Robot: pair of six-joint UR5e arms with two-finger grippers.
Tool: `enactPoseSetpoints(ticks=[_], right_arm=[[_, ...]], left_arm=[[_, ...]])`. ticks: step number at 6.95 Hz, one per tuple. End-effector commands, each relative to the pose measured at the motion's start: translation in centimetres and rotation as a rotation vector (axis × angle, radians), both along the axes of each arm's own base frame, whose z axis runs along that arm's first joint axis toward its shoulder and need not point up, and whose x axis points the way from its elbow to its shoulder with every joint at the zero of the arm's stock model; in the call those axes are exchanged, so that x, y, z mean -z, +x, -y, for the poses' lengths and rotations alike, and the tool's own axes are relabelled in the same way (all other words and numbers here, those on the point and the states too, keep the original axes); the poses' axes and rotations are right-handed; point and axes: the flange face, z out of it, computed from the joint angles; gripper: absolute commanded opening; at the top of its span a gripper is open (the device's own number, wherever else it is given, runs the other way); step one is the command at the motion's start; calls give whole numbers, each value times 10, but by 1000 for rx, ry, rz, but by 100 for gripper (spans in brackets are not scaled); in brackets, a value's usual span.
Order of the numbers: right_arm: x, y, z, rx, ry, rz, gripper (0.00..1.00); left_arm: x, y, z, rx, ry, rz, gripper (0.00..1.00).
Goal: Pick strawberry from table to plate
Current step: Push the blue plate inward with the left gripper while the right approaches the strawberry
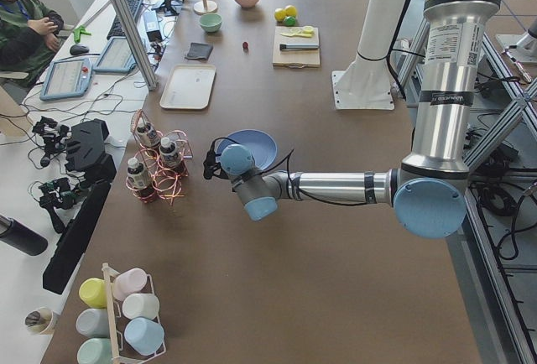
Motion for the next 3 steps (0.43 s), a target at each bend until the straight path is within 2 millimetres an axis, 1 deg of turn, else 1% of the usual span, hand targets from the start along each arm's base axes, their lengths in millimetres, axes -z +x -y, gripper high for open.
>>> enactPoseSetpoints(ticks=[1, 2, 3], right_arm=[[14, -28, 8, 24, 42, -27, 100], [24, -49, 15, 24, 69, -56, 100], [32, -64, 18, 17, 64, -59, 100]], left_arm=[[76, 8, 13, 54, -48, -42, 0], [111, 55, -8, 64, -53, -51, 0], [141, 98, -26, 71, -88, -76, 0]])
